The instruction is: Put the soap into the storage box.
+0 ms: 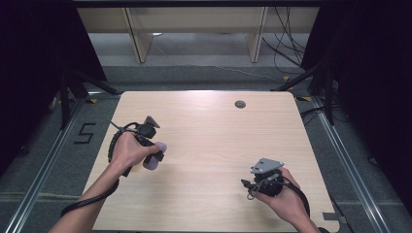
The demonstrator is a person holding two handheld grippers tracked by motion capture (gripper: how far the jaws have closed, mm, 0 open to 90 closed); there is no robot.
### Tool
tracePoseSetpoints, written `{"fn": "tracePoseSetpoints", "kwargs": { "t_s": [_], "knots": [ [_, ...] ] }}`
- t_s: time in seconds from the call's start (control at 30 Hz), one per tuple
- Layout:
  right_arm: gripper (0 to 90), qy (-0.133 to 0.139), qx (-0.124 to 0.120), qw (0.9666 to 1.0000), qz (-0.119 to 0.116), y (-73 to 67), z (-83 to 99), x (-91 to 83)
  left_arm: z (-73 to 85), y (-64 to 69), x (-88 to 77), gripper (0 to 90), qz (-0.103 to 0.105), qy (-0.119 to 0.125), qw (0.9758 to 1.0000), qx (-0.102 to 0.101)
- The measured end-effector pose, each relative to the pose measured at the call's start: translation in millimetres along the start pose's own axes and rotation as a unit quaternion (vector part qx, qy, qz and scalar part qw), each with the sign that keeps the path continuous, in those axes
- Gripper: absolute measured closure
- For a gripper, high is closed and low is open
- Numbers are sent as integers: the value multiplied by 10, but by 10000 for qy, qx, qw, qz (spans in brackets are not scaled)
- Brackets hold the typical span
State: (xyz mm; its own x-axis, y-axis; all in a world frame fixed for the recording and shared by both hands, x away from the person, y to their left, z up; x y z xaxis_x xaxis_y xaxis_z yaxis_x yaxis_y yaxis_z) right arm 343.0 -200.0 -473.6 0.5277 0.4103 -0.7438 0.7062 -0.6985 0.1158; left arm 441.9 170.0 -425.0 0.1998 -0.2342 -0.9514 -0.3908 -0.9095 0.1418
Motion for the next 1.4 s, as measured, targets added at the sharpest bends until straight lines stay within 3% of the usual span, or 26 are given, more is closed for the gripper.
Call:
{"fn": "tracePoseSetpoints", "kwargs": {
  "t_s": [0.2,0.23,0.33,0.5,0.63,0.7,0.77,0.93,1.03,1.27,1.33,1.4],
  "knots": [
    [429,12,-55,10000,26,12,-3,-3,-13,-98,-46,493,-36,10,10000,-17],
    [429,14,-57,10000,23,12,-3,-2,-12,-95,-45,493,-33,43,9999,-141],
    [429,35,-52,10000,29,14,-3,-1,-22,-137,-54,493,-71,69,9999,-97],
    [429,56,-17,10000,55,22,-1,-5,-31,-191,-78,492,-52,85,9996,-262],
    [428,79,-9,9999,78,26,-2,-4,-44,-253,-97,493,-103,106,9996,-234],
    [428,78,-30,9999,76,28,-4,-8,-54,-264,-107,493,-103,112,9994,-316],
    [427,79,-26,9999,81,27,-6,-12,-63,-294,-126,493,-118,118,9996,-243],
    [428,89,24,9999,84,27,0,-17,-71,-330,-134,493,-117,215,9988,-417],
    [428,120,-19,9999,78,28,-4,-17,-69,-400,-135,493,-168,200,9994,-235],
    [428,123,-9,9999,97,34,-4,-18,-68,-474,-149,493,-260,256,9987,-360],
    [428,124,48,9999,85,21,-2,-19,-65,-494,-159,493,-259,224,9990,-303],
    [428,116,-62,9999,81,38,-3,-18,-72,-506,-161,493,-290,265,9986,-359]
  ]
}}
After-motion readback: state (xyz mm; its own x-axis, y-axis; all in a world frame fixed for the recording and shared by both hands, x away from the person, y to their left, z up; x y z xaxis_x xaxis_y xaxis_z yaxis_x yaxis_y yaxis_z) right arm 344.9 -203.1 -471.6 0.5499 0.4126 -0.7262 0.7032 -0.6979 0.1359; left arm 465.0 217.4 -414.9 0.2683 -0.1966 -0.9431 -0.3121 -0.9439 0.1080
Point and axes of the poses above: each handheld gripper's, and its own axes: x roughly forward along the jaws, z roughly out of its underside, y roughly to its right, the point moved 2 cm from there along x, roughly forward along the jaws, and after that the axes turned 1 degree about x, right-handed, at the moved point
